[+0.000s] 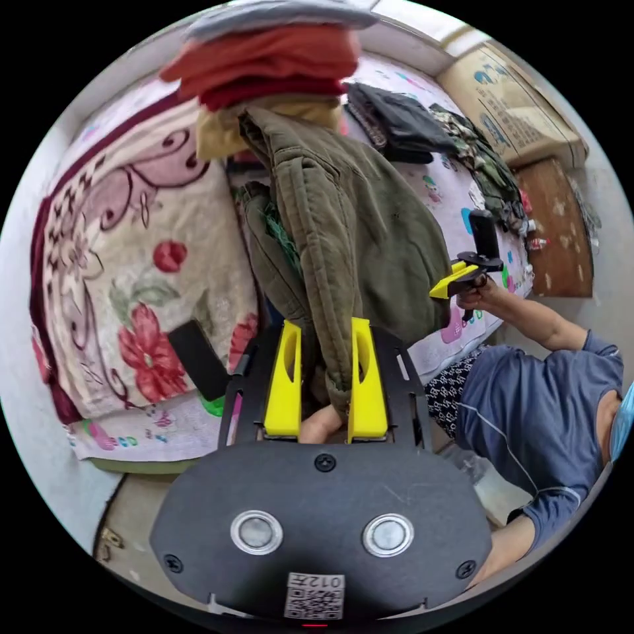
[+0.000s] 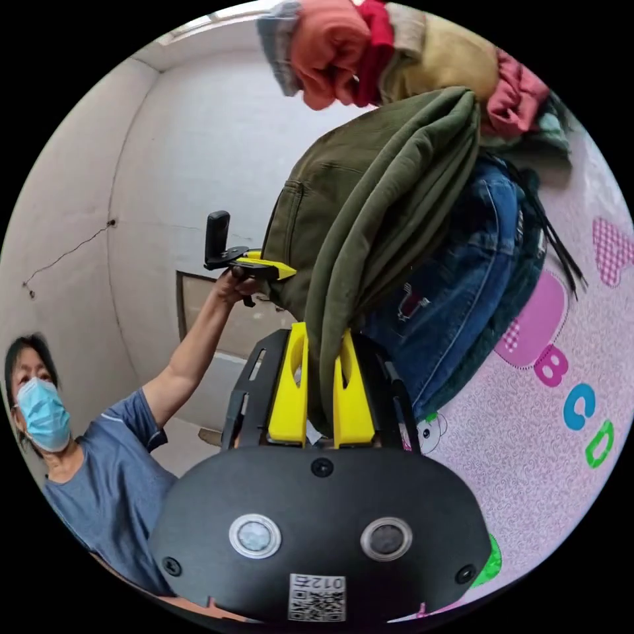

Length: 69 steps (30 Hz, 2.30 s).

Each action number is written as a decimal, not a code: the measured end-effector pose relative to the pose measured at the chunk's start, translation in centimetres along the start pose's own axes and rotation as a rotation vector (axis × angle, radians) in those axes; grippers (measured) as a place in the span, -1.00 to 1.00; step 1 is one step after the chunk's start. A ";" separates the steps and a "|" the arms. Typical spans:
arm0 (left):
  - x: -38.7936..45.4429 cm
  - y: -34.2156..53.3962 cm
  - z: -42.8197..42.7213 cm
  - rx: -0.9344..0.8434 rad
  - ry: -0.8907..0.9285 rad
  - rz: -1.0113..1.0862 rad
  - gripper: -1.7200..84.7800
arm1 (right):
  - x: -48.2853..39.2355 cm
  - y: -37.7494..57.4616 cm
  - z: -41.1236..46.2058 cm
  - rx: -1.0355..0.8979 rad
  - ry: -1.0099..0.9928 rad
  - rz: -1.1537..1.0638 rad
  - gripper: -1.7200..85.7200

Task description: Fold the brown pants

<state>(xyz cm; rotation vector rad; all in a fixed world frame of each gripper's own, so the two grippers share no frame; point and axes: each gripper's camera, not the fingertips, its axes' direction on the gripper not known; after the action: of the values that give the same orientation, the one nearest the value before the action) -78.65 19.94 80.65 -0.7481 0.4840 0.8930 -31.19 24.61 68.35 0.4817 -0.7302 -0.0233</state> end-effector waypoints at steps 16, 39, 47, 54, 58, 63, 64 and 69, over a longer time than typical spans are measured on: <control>-22.2 12.2 8.6 0.056 0.320 -0.083 -0.66 | -0.1 -1.2 3.6 0.126 0.033 0.212 -0.79; -29.0 18.3 7.5 0.623 0.280 -0.214 -0.96 | -14.6 -26.3 3.3 0.147 0.847 -0.300 -0.97; -28.7 21.2 6.9 0.637 0.420 -0.212 -0.96 | -17.4 -25.6 1.1 0.208 0.837 -0.225 -0.97; -19.7 32.8 4.0 0.695 0.171 -0.177 -0.95 | -26.4 -12.3 0.5 0.062 0.450 -0.579 -0.96; -20.1 35.5 8.9 0.729 0.210 -0.329 -0.95 | -23.7 -7.6 3.1 -0.121 0.484 -0.542 -0.96; -19.6 34.9 14.7 0.719 0.307 -0.526 -0.95 | -18.6 -4.6 4.9 -0.240 0.724 -0.531 -0.96; -19.0 34.6 14.8 0.711 0.284 -0.530 -0.95 | -18.3 -4.6 4.9 -0.241 0.722 -0.524 -0.96; -13.1 34.2 13.3 0.685 0.202 -0.535 -0.95 | -17.3 -4.2 2.8 -0.285 0.688 -0.445 -0.96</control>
<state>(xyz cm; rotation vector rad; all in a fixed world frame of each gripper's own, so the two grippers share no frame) -113.32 37.13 85.13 -0.3013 0.6779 0.1200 -45.37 22.89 57.30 0.3370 0.0663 -0.3569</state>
